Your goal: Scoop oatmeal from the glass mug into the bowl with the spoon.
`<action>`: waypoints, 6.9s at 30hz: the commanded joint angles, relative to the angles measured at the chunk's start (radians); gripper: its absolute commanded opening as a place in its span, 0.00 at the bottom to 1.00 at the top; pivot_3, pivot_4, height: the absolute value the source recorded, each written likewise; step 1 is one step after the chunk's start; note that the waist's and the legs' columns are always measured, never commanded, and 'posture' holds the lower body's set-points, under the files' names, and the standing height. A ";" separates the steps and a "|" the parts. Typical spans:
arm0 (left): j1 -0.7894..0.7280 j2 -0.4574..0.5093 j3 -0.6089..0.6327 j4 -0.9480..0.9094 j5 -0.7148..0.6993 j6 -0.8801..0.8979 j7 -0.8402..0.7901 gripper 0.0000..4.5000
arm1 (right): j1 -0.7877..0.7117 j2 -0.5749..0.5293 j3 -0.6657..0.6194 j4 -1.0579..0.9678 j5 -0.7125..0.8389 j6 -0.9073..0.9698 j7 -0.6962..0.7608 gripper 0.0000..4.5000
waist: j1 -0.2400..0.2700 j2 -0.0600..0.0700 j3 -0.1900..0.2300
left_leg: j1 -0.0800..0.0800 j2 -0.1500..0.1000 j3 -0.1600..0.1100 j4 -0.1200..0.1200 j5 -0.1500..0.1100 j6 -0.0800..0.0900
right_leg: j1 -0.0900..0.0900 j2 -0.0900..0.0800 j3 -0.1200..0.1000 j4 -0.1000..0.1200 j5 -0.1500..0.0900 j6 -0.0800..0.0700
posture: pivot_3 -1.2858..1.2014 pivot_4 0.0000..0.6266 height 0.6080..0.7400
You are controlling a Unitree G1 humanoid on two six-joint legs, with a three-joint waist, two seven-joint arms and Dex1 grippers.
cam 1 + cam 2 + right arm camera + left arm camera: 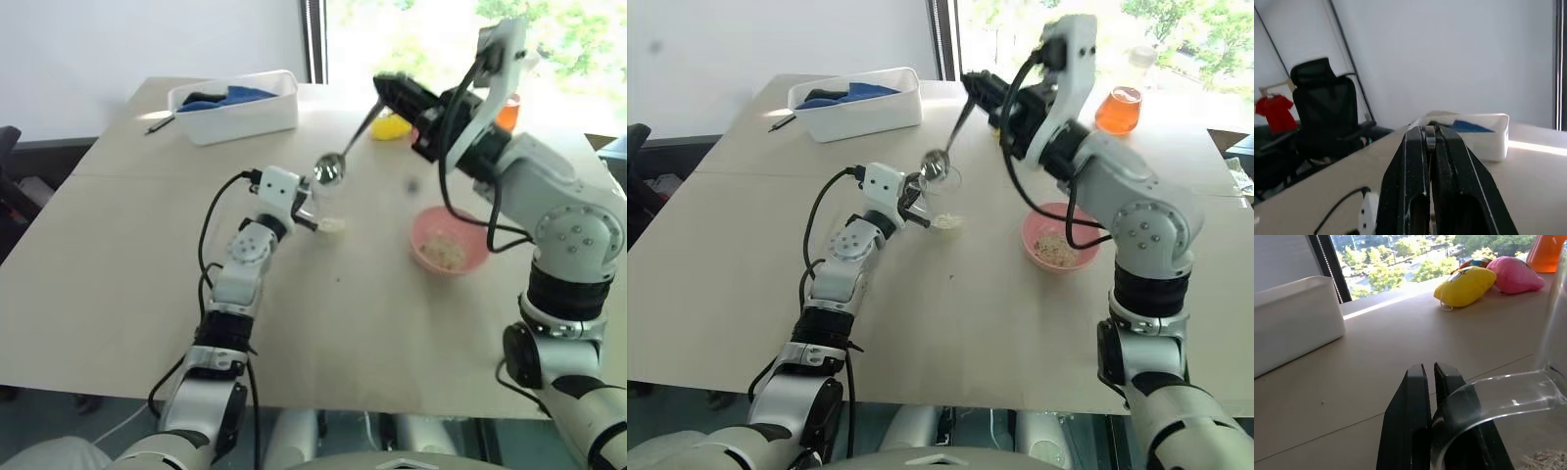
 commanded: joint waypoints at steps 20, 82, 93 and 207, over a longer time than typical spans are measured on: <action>-0.016 0.024 -0.077 -0.012 0.075 -0.096 -0.050 0.02 | 0.012 0.175 -0.111 0.129 -0.060 0.100 -0.078 0.00 | -0.002 0.000 0.000 | -0.007 -0.001 -0.001 0.003 0.000 0.000 | -0.006 0.000 -0.002 0.002 0.000 0.000 | 0.52 0.24 1.00; -0.203 -0.152 -0.060 0.288 0.047 -0.249 -0.038 0.02 | -0.005 0.075 -0.339 0.029 0.186 0.193 -0.303 0.00 | 0.000 0.000 0.000 | -0.008 -0.003 -0.001 0.005 0.000 0.000 | -0.006 0.000 -0.003 0.002 0.000 0.000 | 0.52 0.24 1.00; -0.329 -0.225 -0.057 0.524 0.074 -0.424 0.018 0.02 | 0.012 0.010 -0.447 0.044 0.387 0.214 -0.538 0.00 | -0.003 0.000 0.000 | -0.008 -0.003 0.000 0.004 0.000 0.000 | -0.006 0.000 -0.002 0.002 0.000 0.000 | 0.52 0.24 1.00; -0.256 -0.184 -0.038 0.524 0.086 -0.469 0.079 0.01 | 0.113 -0.218 -0.087 0.069 0.389 -0.137 -0.398 0.25 | 0.003 0.001 -0.001 | -0.008 -0.001 0.000 0.012 0.000 0.000 | -0.005 0.001 -0.001 0.005 0.001 0.002 | 0.52 0.24 1.00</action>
